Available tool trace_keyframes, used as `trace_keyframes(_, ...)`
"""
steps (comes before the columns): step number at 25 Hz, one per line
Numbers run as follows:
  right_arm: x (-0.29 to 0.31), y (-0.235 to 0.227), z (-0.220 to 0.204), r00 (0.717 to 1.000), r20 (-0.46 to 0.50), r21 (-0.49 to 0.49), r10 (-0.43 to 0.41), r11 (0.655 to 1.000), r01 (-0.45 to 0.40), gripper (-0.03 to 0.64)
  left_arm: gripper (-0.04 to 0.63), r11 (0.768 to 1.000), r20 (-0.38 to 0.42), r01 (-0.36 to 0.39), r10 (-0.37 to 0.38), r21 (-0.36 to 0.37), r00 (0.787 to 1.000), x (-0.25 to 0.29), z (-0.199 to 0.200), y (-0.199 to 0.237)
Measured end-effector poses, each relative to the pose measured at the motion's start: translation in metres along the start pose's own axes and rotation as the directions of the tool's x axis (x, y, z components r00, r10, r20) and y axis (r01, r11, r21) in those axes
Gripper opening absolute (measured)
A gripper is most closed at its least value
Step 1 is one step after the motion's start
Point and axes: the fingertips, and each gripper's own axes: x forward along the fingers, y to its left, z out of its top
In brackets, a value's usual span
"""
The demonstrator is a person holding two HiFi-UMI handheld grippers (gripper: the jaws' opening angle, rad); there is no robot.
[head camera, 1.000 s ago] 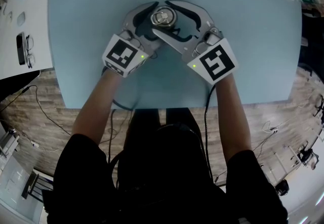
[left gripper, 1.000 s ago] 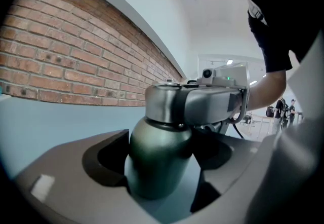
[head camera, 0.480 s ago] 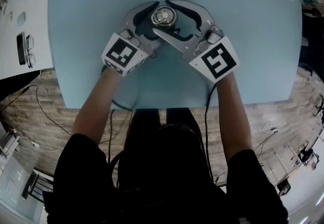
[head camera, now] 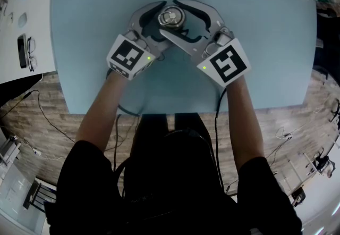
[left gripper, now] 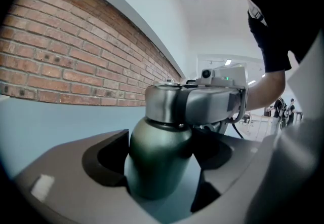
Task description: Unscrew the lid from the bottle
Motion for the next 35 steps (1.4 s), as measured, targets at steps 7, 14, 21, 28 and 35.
trace_keyframes(7, 0.0017, 0.001, -0.0021, 1.0, -0.024, -0.01, -0.003, 1.0, 0.003, 0.293, 0.405, 1.0, -0.005, -0.021, 0.021, -0.001, 1.0, -0.0005, -0.0004, 0.0039)
trace_keyframes(14, 0.0018, 0.001, -0.0015, 0.999, -0.031, -0.009, -0.029, 1.0, 0.029, 0.308, 0.42, 0.999, -0.003, -0.053, 0.053, -0.007, 0.999, -0.0032, 0.0001, 0.0059)
trace_keyframes(21, 0.0, 0.001, -0.0021, 0.998, -0.031, 0.0, -0.061, 0.998, 0.061, 0.309, 0.42, 0.996, 0.008, -0.088, 0.088, -0.014, 0.996, -0.0054, 0.0012, 0.0051)
trace_keyframes(28, -0.0016, -0.0015, -0.0024, 0.994, -0.04, 0.005, -0.103, 0.995, 0.103, 0.31, 0.42, 0.989, 0.018, -0.144, 0.144, -0.021, 0.989, -0.0078, 0.0011, 0.0072)
trace_keyframes(35, -0.0063, -0.0037, -0.0028, 0.984, -0.036, 0.036, -0.173, 0.984, 0.174, 0.309, 0.417, 0.976, 0.032, -0.212, 0.214, -0.037, 0.976, -0.0087, 0.0019, 0.0087)
